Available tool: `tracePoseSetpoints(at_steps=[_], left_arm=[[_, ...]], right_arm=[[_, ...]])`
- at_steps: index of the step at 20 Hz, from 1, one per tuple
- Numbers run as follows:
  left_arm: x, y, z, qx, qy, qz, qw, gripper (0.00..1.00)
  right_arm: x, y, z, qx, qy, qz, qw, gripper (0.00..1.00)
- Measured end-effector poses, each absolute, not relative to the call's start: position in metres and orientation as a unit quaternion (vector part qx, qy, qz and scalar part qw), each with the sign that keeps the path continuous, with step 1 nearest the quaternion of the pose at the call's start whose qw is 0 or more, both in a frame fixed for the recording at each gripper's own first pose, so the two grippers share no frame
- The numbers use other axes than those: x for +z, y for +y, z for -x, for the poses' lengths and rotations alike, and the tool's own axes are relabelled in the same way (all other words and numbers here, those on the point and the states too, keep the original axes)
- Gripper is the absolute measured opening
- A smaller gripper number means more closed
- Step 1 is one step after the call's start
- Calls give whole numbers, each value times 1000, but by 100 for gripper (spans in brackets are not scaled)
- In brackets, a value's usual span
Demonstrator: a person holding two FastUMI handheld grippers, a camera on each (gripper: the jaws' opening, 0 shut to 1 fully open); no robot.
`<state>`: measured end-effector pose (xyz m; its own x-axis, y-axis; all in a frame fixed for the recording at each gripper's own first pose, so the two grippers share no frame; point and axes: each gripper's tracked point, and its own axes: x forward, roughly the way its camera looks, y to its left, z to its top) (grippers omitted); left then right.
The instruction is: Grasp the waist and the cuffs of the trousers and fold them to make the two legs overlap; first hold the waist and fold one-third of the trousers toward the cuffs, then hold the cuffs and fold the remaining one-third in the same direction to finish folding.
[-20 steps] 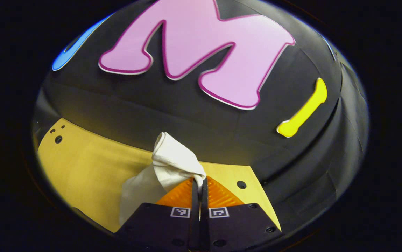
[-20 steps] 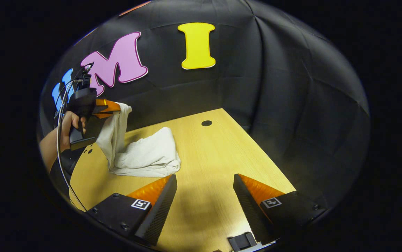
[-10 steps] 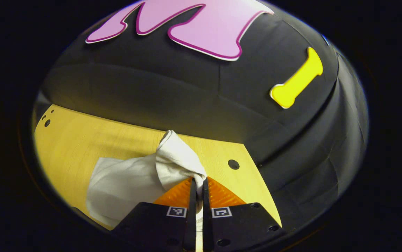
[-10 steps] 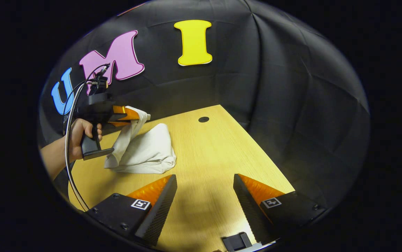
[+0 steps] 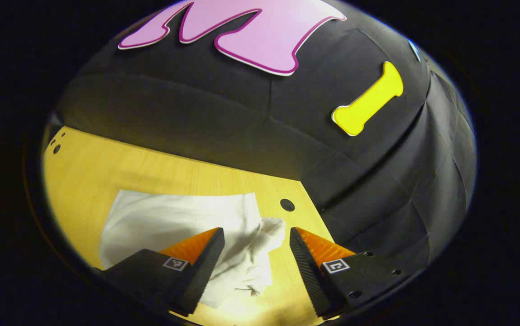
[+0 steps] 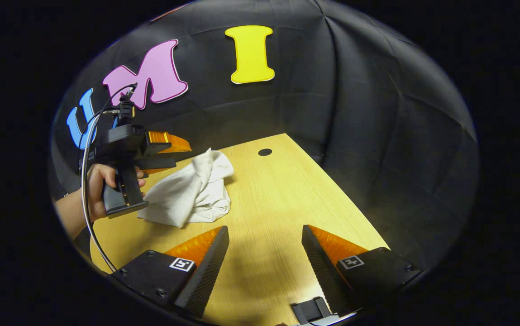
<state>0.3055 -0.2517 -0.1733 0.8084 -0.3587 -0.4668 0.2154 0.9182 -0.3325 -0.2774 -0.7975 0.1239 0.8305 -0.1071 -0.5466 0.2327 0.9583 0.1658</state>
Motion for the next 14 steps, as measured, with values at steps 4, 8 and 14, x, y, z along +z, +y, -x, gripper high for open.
tracePoseSetpoints(at_steps=[4,8,14], left_arm=[[-163,-212,-272,-154,230,52,960,96],[-143,-166,-215,-132,201,29,970,96],[-87,-95,-115,-87,140,19,986,96]], right_arm=[[131,-786,274,-81,269,-119,952,99],[144,-768,274,-68,252,-108,959,99],[175,-740,294,-61,224,-107,967,99]])
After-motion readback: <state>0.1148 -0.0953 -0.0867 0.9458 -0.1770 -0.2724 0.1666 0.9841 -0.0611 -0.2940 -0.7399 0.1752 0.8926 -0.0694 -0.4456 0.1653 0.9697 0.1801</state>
